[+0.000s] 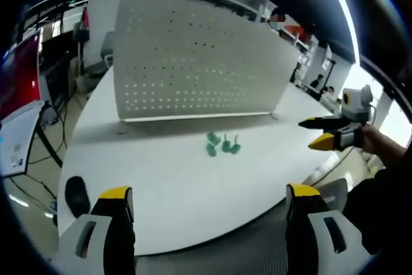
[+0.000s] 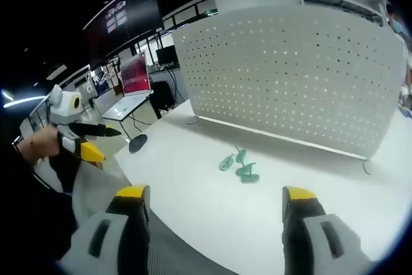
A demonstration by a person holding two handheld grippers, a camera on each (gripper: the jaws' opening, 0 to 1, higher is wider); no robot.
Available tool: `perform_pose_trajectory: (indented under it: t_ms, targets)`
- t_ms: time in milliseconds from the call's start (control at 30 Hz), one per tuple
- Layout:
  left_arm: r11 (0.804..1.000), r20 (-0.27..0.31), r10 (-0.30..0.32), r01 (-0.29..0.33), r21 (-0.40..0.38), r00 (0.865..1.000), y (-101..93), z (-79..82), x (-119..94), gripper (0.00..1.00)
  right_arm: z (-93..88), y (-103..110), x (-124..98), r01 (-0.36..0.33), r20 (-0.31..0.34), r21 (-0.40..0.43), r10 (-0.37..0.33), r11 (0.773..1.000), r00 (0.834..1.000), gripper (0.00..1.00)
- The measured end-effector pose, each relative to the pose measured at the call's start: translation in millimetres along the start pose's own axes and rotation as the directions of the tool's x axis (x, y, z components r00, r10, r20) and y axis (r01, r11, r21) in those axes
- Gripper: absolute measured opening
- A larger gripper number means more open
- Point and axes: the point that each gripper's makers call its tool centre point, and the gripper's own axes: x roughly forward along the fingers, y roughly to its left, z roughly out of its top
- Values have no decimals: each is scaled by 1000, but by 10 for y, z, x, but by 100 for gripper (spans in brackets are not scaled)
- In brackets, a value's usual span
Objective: Insert the hook assembly into the mounting plate slot until the hook locks in place.
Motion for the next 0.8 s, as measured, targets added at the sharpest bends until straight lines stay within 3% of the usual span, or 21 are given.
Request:
perform_pose_trajectory:
  t_ms: [800]
  targets:
    - [1000,-15,20,-20,1,1000,2,-59,-47,100,-32,-19,20,-9,-14,-5,9,1000,1000,81]
